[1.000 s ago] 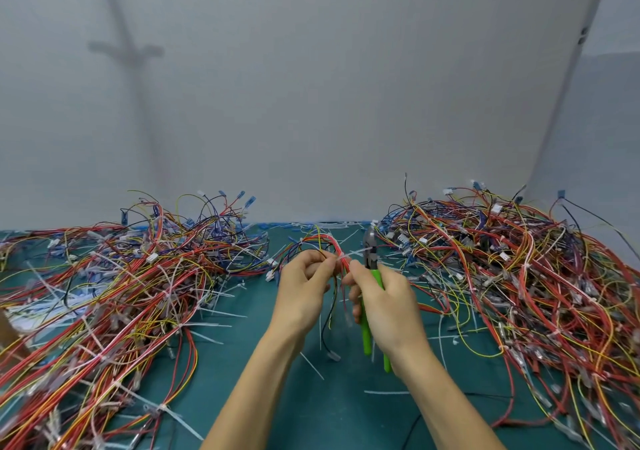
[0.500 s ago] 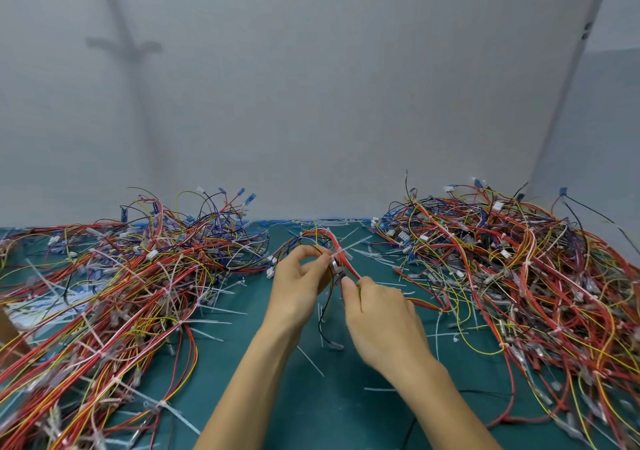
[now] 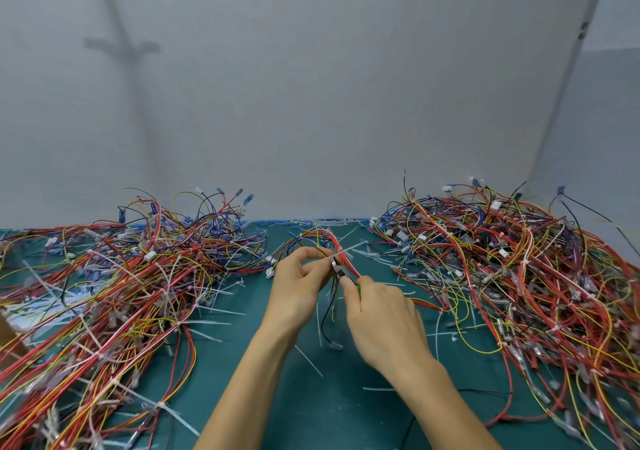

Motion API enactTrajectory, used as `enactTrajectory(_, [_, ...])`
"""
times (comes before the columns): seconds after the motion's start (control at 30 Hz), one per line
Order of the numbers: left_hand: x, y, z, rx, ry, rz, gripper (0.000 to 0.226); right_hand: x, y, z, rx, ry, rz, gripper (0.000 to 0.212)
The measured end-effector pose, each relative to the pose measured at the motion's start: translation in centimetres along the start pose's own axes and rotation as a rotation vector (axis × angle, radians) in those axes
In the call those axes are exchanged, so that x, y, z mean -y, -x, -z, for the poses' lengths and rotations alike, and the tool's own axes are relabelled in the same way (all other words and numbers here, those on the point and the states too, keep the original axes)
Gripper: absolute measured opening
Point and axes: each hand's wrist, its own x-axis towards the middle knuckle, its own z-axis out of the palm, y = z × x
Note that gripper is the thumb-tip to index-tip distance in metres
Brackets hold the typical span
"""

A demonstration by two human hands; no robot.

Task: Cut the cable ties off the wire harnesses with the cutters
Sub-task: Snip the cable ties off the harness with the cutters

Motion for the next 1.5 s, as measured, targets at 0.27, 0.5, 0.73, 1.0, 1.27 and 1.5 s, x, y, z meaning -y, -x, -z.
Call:
enactTrajectory(0.27, [-0.1,0.0,0.3,0.010,-0.055,-0.039,0.010,-0.2,-0.1,0.0,0.006,0.035,0.013,0.042])
enactTrajectory(0.5, [0.0,-0.1,0.6,0.019,-0.125,-0.063,0.010,-0.2,-0.1,0.0,0.014,0.012,0.008,0.043])
enactTrajectory(0.73, [0.2,-0.2,0.6,0.027,-0.146,-0.066,0.010,-0.3,-0.1,0.0,0.025,-0.029,-0.007,0.042])
enactTrajectory(1.0, [0.1,-0.1,0.5,0.016,-0.141,-0.064,0.013,-0.2,-0.1,-0.1,0.022,-0.048,-0.016,0.044])
enactTrajectory(1.27, [-0.7,0.0,0.2,-0.021,0.118,0.034,0.004,0.1,-0.4,0.1,-0.082,-0.355,-0.053,0.051])
enactTrajectory(1.5, [-0.7,-0.2,0.6,-0.010,0.177,0.052,0.015,-0.1,-0.5,0.2,-0.309,-0.588,-0.110,0.021])
